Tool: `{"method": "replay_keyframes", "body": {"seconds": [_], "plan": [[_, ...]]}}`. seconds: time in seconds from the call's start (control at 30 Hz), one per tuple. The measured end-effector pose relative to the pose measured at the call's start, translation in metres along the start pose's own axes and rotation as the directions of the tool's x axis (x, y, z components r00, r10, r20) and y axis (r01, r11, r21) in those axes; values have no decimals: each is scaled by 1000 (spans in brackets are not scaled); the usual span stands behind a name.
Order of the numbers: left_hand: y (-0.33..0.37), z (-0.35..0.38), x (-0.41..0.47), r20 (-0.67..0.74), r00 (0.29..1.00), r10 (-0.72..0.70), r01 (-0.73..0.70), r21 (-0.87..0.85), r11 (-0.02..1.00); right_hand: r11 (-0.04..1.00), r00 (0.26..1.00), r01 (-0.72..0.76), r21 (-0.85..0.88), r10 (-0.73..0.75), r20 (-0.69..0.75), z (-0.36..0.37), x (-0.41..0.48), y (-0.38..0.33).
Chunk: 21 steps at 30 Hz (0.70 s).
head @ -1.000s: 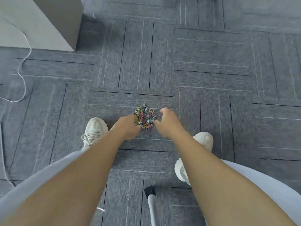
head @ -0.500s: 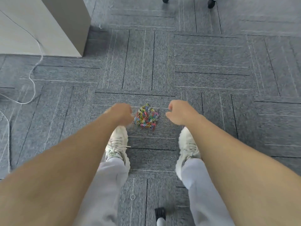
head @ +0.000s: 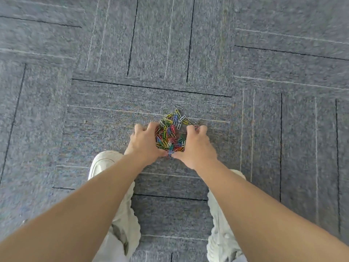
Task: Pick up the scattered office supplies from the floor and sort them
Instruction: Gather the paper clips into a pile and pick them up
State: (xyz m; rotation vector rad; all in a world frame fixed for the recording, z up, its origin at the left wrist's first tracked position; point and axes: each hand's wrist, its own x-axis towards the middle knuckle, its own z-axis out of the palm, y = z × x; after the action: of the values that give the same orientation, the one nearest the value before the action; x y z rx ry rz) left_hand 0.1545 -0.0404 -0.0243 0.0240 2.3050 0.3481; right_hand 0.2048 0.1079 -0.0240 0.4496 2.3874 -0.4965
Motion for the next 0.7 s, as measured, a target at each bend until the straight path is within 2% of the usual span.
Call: {"method": "replay_keyframes", "body": {"seconds": [0.07, 0.17, 0.3, 0.4, 0.5, 0.6, 0.7], "plan": [[0, 0, 4, -24, 1000, -12, 11, -22, 1000, 1000, 999, -29, -5, 28, -38, 4, 4, 1], [6, -3, 3, -24, 999, 23, -24, -39, 999, 998, 999, 51, -26, -52, -13, 1, 6, 6], [16, 8, 4, -37, 997, 74, -78, -98, 992, 984, 988, 151, 98, -151, -2, -3, 13, 12], [22, 11, 4, -82, 995, 64, -79, -190, 979, 967, 985, 170, 191, -167, -34, -5, 16, 18], [23, 8, 3, -126, 989, 78, -108, -252, 962, 964, 973, 219, 147, -205, -103, -12, 16, 26], [23, 4, 0, -81, 986, 145, -154, -110, 982, 961, 963, 240, 141, -217, -162, -22, 25, 28], [22, 10, 7, -53, 979, 199, -180, 248, 952, 971, 975, 221, 88, -218, -46, -27, 32, 21]]}}
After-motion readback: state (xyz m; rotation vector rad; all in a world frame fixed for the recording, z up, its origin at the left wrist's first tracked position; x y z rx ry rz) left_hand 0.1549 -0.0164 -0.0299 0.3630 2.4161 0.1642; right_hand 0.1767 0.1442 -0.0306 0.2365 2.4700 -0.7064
